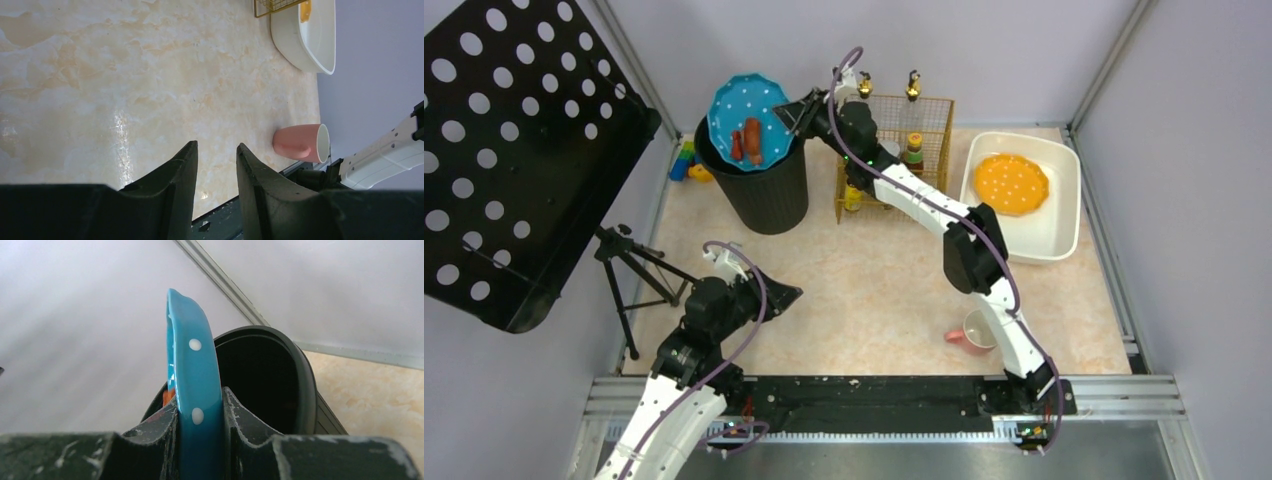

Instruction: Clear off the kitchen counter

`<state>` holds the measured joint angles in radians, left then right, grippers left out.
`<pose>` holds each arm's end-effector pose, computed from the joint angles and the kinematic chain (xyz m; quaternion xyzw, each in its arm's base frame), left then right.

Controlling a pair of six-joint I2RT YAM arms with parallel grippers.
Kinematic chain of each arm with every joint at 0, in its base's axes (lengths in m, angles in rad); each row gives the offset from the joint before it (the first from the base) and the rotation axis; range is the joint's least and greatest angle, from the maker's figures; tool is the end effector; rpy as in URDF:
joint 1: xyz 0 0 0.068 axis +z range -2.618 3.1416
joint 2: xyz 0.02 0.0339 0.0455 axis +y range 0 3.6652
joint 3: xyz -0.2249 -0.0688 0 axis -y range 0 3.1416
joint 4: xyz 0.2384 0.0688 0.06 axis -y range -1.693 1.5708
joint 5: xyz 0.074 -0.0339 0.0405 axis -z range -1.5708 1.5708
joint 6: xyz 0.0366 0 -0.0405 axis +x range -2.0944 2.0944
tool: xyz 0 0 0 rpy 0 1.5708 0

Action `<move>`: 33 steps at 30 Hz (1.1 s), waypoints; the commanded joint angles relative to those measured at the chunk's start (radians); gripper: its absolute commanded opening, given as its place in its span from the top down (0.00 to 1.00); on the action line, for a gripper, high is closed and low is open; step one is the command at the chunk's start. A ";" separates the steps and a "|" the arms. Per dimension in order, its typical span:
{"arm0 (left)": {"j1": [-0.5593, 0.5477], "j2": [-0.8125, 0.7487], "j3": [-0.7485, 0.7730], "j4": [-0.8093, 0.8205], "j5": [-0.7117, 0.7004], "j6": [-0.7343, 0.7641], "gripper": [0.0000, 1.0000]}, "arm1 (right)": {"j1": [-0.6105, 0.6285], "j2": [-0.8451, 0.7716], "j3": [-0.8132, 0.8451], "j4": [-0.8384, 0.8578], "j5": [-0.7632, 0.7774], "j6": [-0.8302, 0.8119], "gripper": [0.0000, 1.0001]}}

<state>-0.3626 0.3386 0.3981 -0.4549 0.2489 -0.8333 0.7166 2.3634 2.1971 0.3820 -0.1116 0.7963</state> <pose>0.1308 -0.0593 0.2201 -0.1256 0.8191 -0.3951 0.3965 0.3992 0.3532 0.3147 -0.0185 0.6271 0.5593 0.5418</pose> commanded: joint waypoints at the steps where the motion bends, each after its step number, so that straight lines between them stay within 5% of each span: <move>1: 0.005 0.006 -0.002 0.046 0.012 0.026 0.61 | 0.028 -0.084 0.032 0.281 0.038 -0.105 1.00; 33: 0.004 0.003 -0.007 0.034 0.001 0.021 0.61 | 0.171 -0.180 -0.037 0.456 0.219 -0.889 1.00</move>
<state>-0.3626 0.3389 0.3981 -0.4553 0.2489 -0.8165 0.8673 2.3444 2.1372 0.5419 0.1062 0.0425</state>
